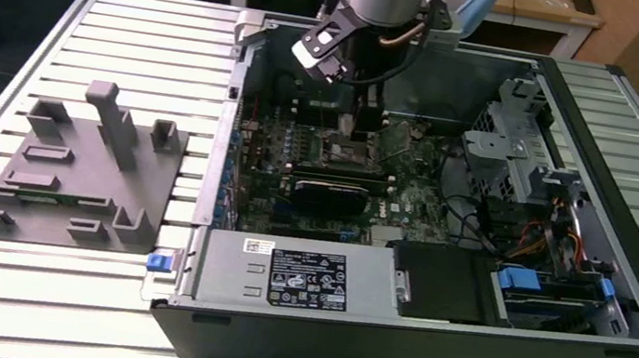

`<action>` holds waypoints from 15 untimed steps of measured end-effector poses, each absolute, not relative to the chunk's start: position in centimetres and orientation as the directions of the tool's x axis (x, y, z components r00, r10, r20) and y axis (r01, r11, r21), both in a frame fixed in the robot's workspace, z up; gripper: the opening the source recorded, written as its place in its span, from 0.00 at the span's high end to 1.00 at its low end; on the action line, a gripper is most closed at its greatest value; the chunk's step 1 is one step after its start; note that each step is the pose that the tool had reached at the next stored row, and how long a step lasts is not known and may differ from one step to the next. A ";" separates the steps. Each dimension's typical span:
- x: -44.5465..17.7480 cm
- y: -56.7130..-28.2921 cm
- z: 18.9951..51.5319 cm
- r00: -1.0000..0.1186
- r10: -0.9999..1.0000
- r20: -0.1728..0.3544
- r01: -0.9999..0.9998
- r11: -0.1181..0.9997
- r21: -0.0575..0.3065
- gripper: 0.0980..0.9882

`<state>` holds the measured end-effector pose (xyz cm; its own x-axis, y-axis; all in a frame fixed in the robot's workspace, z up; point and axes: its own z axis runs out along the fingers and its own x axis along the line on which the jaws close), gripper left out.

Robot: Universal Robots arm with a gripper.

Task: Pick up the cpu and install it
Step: 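Place the cpu into insertion slot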

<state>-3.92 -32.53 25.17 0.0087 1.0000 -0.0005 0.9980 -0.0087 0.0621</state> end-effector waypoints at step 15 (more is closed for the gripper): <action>-3.9 -32.5 27.0 0.009 1.000 0.001 0.998 -0.009 0.062 0.51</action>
